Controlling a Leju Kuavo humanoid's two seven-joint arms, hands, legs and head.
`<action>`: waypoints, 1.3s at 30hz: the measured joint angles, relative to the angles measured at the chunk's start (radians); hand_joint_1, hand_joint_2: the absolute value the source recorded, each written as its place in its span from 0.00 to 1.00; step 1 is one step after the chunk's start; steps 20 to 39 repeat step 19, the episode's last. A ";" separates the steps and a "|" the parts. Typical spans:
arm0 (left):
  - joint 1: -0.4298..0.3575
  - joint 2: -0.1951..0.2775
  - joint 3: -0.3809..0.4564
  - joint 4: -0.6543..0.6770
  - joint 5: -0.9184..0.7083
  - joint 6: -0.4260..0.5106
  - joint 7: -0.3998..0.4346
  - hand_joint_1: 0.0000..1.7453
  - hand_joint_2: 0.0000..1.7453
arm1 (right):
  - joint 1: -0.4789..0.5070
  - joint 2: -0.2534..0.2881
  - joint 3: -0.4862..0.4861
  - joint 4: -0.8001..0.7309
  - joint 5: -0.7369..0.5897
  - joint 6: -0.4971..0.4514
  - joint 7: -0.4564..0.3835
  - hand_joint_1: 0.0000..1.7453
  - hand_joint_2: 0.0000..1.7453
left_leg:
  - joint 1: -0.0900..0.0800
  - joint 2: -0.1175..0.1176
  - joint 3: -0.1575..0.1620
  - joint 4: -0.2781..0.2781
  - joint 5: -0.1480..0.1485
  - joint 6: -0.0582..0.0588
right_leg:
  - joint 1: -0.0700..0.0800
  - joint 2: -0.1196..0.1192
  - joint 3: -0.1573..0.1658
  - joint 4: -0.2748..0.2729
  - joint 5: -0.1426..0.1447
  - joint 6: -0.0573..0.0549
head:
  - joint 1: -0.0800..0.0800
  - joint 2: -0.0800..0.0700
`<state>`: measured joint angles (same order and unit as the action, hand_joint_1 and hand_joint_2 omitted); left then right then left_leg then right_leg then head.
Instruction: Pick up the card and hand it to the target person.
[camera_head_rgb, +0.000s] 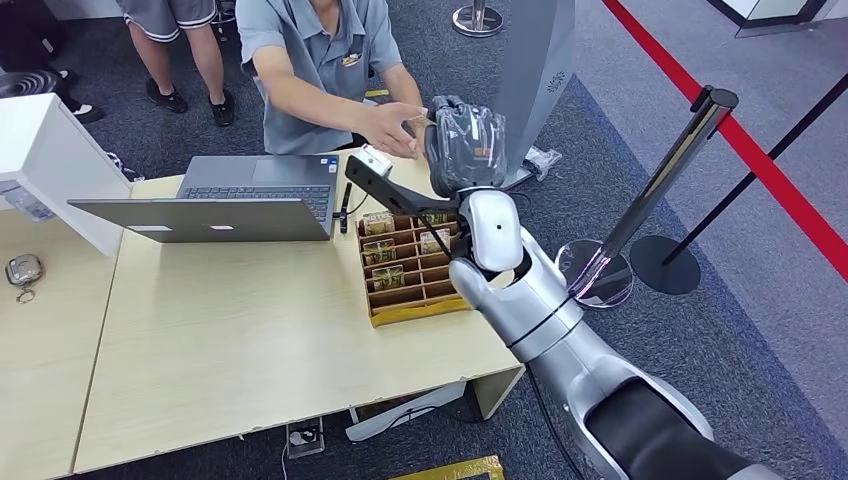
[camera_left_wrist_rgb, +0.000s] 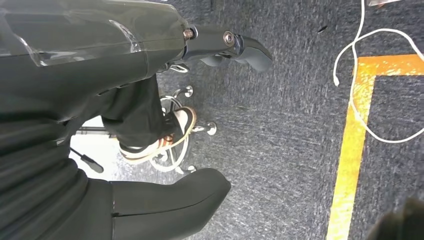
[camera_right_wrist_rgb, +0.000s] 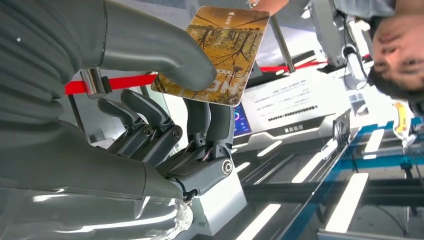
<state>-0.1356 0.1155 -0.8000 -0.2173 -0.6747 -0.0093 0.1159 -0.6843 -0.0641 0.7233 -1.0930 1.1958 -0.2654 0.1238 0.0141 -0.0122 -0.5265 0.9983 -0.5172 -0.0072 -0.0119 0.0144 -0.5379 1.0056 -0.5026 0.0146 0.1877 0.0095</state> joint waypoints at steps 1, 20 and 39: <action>-0.001 -0.001 0.000 -0.001 0.000 0.000 -0.001 0.00 1.00 | -0.006 0.008 0.001 0.019 0.001 0.002 -0.002 1.00 1.00 | 0.000 0.000 0.000 0.000 0.000 0.000 | 0.000 0.000 0.000 0.000 0.000 0.000 | 0.000 0.000; 0.006 -0.003 0.000 -0.001 0.028 0.008 0.012 0.00 1.00 | 0.043 0.103 0.042 0.106 -0.035 0.053 -0.015 0.00 1.00 | 0.000 0.000 0.000 0.000 0.000 0.000 | 0.000 0.000 0.000 0.000 0.000 0.000 | 0.000 0.000; 0.006 -0.003 0.000 -0.001 0.028 0.008 0.012 0.00 1.00 | 0.043 0.103 0.042 0.106 -0.035 0.053 -0.015 0.00 1.00 | 0.000 0.000 0.000 0.000 0.000 0.000 | 0.000 0.000 0.000 0.000 0.000 0.000 | 0.000 0.000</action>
